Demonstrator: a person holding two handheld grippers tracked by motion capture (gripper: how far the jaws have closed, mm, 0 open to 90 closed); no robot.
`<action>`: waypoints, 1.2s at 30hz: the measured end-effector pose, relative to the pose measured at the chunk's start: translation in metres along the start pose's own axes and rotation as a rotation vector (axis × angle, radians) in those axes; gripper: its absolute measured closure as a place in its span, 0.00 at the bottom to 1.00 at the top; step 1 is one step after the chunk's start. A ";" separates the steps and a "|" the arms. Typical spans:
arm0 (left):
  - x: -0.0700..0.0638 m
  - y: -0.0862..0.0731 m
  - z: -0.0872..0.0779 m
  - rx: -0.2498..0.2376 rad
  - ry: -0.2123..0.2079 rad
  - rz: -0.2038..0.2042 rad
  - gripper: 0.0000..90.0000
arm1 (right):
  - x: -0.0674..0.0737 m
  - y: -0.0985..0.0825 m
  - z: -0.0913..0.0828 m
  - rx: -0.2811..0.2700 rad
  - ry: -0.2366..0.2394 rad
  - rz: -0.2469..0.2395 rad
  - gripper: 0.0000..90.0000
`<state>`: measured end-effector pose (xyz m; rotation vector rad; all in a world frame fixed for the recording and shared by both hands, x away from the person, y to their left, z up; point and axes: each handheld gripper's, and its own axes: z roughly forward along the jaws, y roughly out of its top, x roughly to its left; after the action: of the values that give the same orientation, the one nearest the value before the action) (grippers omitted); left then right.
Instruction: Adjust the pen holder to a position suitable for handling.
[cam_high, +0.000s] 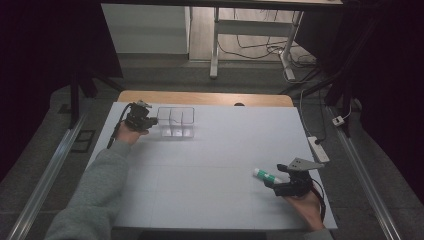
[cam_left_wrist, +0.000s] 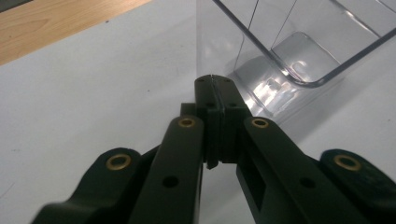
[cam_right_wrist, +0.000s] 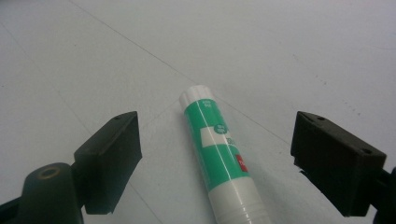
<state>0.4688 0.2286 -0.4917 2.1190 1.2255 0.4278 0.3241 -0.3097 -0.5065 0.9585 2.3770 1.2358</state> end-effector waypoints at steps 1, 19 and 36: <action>-0.002 0.001 0.000 0.000 -0.005 0.005 0.99 | 0.000 0.000 0.000 0.000 0.001 0.000 0.17; -0.022 0.012 0.012 -0.011 -0.046 0.018 0.99 | 0.000 0.000 0.001 0.002 0.008 -0.007 0.17; -0.047 0.035 0.026 -0.019 -0.078 0.057 0.99 | 0.000 0.000 0.001 0.008 0.009 -0.008 0.17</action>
<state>0.4822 0.1656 -0.4859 2.1380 1.1144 0.3767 0.3243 -0.3090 -0.5075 0.9466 2.3917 1.2308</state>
